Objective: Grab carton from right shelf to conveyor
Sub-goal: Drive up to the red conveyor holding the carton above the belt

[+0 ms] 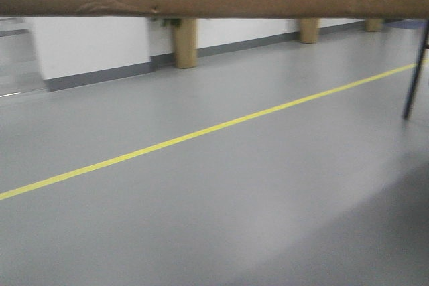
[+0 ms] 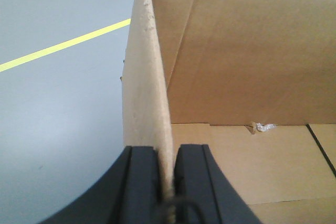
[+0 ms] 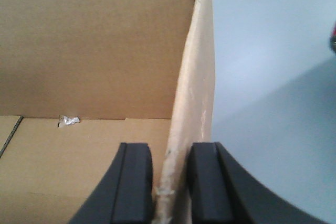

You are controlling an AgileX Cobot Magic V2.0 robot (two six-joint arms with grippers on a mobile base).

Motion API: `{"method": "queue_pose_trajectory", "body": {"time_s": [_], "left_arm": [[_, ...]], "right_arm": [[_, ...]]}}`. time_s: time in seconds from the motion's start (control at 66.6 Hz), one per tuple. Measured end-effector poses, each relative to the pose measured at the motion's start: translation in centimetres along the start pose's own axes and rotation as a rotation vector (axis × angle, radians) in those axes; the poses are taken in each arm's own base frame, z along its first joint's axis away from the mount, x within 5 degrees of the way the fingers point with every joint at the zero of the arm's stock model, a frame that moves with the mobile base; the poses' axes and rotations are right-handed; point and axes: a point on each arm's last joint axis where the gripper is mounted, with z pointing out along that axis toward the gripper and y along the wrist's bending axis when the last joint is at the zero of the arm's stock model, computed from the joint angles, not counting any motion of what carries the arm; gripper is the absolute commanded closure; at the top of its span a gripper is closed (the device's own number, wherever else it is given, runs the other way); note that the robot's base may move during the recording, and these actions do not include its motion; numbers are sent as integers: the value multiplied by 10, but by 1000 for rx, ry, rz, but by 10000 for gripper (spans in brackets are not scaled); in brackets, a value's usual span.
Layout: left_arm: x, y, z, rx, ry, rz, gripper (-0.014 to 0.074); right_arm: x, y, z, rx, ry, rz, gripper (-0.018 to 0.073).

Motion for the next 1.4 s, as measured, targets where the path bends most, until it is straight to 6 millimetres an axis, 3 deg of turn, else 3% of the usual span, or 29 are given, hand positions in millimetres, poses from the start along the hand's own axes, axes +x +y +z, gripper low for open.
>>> {"method": "queue_pose_trajectory", "body": {"time_s": [1.397], "left_arm": [[0, 0, 0, 0, 0, 0, 613]], "right_arm": [[-1, 0, 0, 0, -6, 0, 630]]}}
